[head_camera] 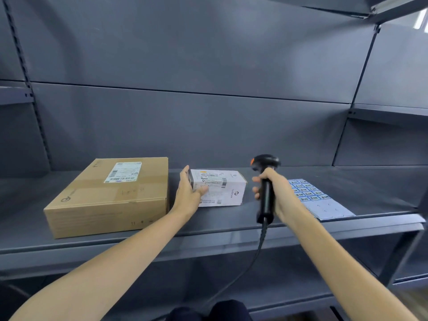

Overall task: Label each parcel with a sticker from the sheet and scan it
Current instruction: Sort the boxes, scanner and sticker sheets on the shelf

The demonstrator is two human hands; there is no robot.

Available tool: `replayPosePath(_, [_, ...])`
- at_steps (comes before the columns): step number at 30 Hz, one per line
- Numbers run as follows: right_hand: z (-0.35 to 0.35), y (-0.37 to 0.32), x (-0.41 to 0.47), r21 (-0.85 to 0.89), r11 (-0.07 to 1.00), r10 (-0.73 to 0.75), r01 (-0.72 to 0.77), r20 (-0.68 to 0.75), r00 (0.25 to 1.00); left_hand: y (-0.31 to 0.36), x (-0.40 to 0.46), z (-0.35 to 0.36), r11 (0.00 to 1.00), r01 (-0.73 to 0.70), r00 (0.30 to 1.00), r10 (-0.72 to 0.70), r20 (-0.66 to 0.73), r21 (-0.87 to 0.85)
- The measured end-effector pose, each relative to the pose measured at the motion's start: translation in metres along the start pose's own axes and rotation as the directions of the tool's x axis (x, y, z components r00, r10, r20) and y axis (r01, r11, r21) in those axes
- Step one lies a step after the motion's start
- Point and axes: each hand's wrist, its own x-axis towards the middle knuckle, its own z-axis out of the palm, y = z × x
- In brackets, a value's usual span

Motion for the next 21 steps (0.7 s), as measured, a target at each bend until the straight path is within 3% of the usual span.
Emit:
replayPosePath(2, [-0.015,-0.012,0.021,-0.06,0.998,0.025,-0.025,-0.007,1.0,-0.003,0.0,0.001,0.998,0.01,0.999,-0.008,-0.036,0.067])
replayPosePath(4, [-0.029,-0.019,0.044,-0.267,0.964,-0.019,0.018,-0.001,1.0,-0.007,0.0,0.005,0.993,0.013,0.997,-0.005,-0.071,0.116])
replayPosePath(7, [-0.04,-0.014,0.077,-0.603,0.791,-0.115,0.103,0.019,0.993,-0.012,0.001,0.011,0.993,-0.004,0.994,0.016,-0.109,0.115])
replayPosePath(11, [-0.041,0.008,0.111,-0.805,0.588,-0.155,0.08,-0.015,0.988,-0.016,0.008,0.016,0.996,-0.006,0.992,0.018,-0.126,0.091])
replayPosePath(13, [-0.039,0.019,0.123,-0.859,0.509,-0.151,0.053,-0.028,0.988,-0.019,0.013,0.017,0.996,0.001,0.991,0.01,-0.13,0.087])
replayPosePath(17, [-0.033,0.034,0.139,-0.879,0.477,-0.131,0.007,-0.063,0.989,-0.023,0.019,0.017,0.999,0.043,0.99,-0.038,-0.137,0.033])
replayPosePath(21, [-0.027,0.039,0.146,-0.957,0.29,-0.103,0.004,-0.027,0.994,-0.025,0.025,0.017,0.997,0.062,0.99,-0.056,-0.126,0.04])
